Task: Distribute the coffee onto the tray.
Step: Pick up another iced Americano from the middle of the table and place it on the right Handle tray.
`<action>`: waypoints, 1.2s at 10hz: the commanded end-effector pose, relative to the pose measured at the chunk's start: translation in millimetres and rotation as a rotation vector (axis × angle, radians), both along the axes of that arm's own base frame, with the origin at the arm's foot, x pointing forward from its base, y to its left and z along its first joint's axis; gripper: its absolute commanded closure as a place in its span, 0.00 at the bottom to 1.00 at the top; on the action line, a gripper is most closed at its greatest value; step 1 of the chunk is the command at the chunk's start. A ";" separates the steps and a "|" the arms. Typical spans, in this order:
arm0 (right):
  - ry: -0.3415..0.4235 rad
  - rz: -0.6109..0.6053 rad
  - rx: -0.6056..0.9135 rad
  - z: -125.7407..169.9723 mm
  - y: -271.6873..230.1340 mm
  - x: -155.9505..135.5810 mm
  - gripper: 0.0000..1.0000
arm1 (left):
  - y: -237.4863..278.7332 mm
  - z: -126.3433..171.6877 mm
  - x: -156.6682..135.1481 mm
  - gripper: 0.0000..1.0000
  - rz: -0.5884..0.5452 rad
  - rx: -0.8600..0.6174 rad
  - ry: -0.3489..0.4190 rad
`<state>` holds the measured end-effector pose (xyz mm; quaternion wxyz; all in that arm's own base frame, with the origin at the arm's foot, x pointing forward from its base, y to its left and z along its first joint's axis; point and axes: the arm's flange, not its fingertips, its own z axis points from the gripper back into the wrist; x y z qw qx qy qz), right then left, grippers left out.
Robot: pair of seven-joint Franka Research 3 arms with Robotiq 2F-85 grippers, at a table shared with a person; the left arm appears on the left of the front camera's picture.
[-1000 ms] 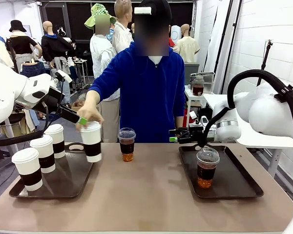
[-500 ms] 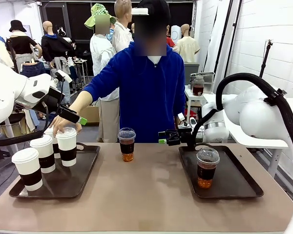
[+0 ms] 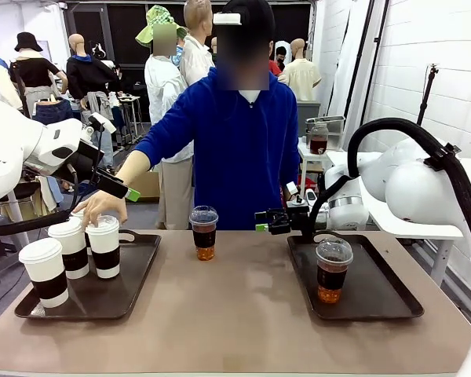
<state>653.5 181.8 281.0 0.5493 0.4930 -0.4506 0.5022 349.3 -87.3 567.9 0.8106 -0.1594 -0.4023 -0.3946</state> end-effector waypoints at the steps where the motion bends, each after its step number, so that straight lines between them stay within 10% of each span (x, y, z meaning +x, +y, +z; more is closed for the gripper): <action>1: -0.001 0.002 -0.001 1.5 1.1 -2.8 0.00 | 1.6 -0.4 0.6 0.00 -0.001 -0.007 0.002; 12: 0.015 0.066 0.030 -32.1 107.1 20.8 0.00 | 1.6 -0.4 0.6 0.00 -0.001 -0.007 0.002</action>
